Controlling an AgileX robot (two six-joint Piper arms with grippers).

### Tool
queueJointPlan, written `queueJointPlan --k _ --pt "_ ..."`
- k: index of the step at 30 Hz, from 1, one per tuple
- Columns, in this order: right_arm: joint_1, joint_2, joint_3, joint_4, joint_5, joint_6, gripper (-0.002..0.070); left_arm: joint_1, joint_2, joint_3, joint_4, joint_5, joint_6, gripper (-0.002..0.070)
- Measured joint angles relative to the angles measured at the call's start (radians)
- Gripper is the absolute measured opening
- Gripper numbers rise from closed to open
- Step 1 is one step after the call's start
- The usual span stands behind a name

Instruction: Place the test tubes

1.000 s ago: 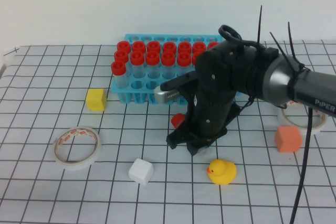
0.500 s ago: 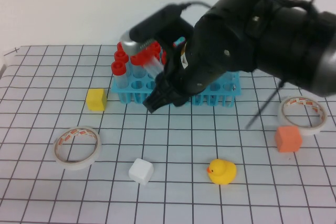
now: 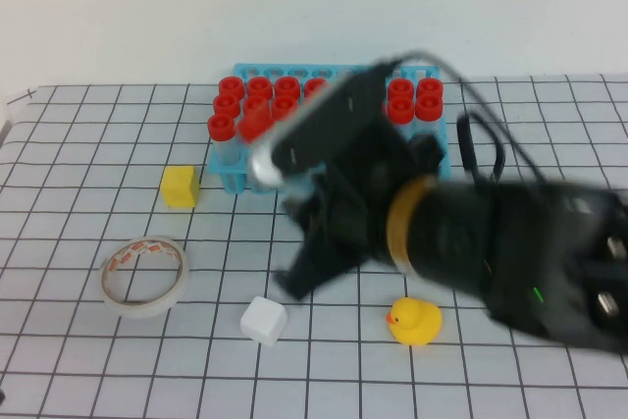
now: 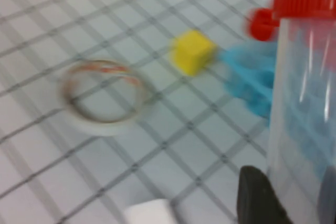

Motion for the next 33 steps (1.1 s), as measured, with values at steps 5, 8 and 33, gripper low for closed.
queueJointPlan --k 5,8,33 --pt "0.0 -0.052 0.157 -0.05 -0.274 0.018 0.0235 -0.002 0.0 0.0 -0.176 -0.038 0.029 -0.0002" --pt "0.0 -0.065 0.21 -0.064 -0.383 0.022 0.0235 -0.029 0.0 0.0 -0.241 -0.045 0.099 -0.0002" --pt "0.001 -0.071 0.255 -0.089 -0.797 -0.025 0.0235 -0.554 0.001 0.0 -0.486 -0.292 0.292 0.0413"
